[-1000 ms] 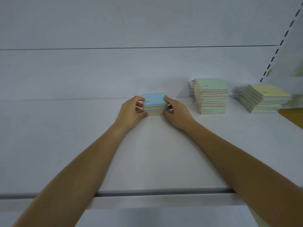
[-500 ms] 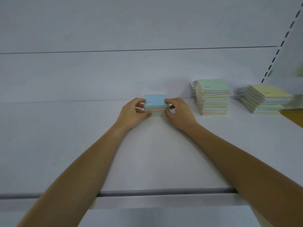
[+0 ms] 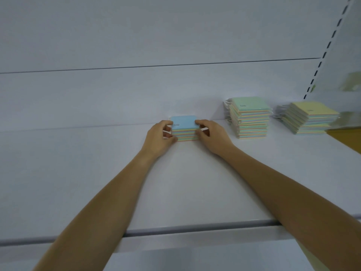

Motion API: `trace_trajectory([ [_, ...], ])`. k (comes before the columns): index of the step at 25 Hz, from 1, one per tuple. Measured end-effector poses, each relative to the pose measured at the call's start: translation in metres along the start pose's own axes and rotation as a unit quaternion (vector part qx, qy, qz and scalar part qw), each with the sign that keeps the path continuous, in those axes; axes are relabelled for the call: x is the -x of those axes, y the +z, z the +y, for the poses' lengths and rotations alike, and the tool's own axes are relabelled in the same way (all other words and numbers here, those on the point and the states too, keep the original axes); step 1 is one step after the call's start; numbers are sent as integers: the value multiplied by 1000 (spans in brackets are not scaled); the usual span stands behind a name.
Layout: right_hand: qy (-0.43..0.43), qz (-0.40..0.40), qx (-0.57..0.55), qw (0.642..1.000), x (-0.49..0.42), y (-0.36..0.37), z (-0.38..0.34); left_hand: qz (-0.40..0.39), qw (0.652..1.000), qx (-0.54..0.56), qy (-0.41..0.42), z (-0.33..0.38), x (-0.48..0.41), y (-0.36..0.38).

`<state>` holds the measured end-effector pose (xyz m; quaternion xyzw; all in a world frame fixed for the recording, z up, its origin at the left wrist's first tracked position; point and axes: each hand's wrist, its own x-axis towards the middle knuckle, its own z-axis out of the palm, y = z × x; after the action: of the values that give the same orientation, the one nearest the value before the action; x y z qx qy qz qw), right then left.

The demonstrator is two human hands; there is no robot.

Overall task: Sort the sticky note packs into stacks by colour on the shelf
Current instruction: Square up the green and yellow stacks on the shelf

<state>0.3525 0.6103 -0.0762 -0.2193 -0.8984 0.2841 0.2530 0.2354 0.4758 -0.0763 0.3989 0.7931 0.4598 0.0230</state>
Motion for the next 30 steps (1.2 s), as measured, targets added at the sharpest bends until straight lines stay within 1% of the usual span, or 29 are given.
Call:
trace_trajectory([
  [2,-3,20,9,1000,4,0,-2,-1,1000,-3,-1,0,1,0],
  [3,-13,46,20,999,6,-1,-4,-1,1000,-8,0,2,2,-1],
  [5,-61,126,42,989,10,-6,-10,15,999,-27,10,5,3,-2],
  [7,-110,186,47,975,8,-15,-16,68,996,-41,41,9,3,-5],
  [9,-143,202,39,968,4,-34,-17,124,988,-35,85,21,5,-5],
  [10,-155,203,32,966,1,-47,-15,133,984,-37,111,30,5,-3],
  [12,-160,203,23,966,-3,-75,-1,111,981,-48,148,52,4,9],
  [14,-150,208,35,966,-1,-102,24,76,986,-32,143,78,-1,31],
  [16,-111,209,43,971,4,-118,52,67,991,-4,114,101,-9,58],
  [18,-62,198,16,978,7,-126,77,76,995,29,59,122,-17,89],
  [21,9,144,-117,983,10,-130,102,98,992,77,-20,143,-25,132],
  [22,22,122,-166,978,11,-128,106,116,988,95,-30,145,-26,142],
  [24,32,109,-228,967,11,-125,108,153,981,120,-20,142,-25,154],
  [26,37,107,-263,958,8,-124,111,161,979,127,3,134,-23,159],
  [28,41,100,-270,957,4,-122,114,149,981,127,15,128,-22,157],
  [30,28,110,-257,960,2,-120,114,152,982,106,34,124,-22,154],
])
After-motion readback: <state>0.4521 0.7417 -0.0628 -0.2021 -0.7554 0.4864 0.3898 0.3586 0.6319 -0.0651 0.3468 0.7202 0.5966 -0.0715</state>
